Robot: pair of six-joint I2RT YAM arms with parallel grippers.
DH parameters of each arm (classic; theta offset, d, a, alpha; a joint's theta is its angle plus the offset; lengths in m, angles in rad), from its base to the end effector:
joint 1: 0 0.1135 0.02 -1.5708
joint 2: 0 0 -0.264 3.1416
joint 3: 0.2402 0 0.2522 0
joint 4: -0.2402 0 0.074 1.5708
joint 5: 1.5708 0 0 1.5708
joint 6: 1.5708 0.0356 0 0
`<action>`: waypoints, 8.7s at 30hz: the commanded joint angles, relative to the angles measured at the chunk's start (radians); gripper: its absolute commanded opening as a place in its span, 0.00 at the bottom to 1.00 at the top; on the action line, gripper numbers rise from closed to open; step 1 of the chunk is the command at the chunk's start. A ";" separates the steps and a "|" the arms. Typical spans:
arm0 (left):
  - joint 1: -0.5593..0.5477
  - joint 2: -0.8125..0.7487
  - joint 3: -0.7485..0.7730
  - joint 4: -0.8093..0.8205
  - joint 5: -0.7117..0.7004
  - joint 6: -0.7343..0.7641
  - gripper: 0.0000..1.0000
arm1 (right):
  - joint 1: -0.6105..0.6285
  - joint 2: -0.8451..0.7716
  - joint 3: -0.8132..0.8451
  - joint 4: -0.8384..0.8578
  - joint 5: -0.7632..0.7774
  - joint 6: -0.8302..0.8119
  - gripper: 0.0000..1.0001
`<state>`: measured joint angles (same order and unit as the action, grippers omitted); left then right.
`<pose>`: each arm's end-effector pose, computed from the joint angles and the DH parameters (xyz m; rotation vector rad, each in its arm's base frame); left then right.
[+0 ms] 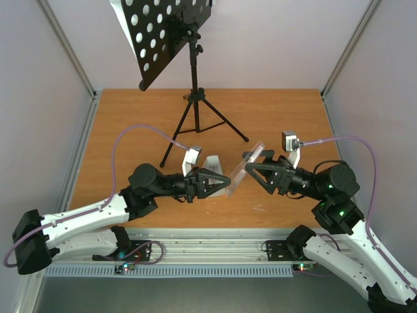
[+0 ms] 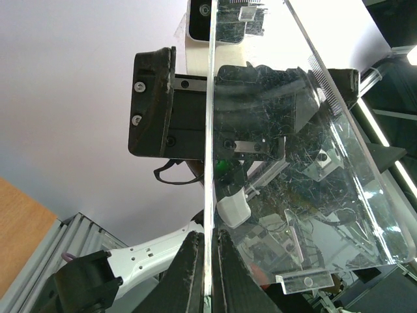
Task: Pack up the instrument practice props
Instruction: Pick up the cover of the metronome from the center of the board, then adjust the metronome at the center of the board, then close the cover of the metronome.
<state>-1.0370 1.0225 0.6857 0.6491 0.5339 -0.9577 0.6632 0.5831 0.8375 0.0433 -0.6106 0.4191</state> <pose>0.1030 -0.2098 0.3466 0.6277 1.4887 -1.9697 0.0822 0.0901 0.4088 -0.7265 1.2542 1.2893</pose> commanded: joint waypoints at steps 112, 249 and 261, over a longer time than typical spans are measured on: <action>0.018 0.177 -0.301 -0.294 -0.529 0.301 0.99 | 0.021 -0.204 -0.172 -0.611 0.540 -0.395 0.54; 0.483 0.084 -0.307 -0.398 -0.417 0.706 0.99 | 0.167 0.552 -0.443 0.405 0.744 -0.930 0.57; 0.483 0.081 -0.308 -0.398 -0.417 0.711 0.99 | 0.167 0.586 -0.468 0.470 0.755 -0.958 0.57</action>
<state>-0.5575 1.1004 0.3786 0.1879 0.1230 -0.2710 0.8345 1.1522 0.3878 0.4767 0.1444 -0.5186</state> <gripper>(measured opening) 0.994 0.634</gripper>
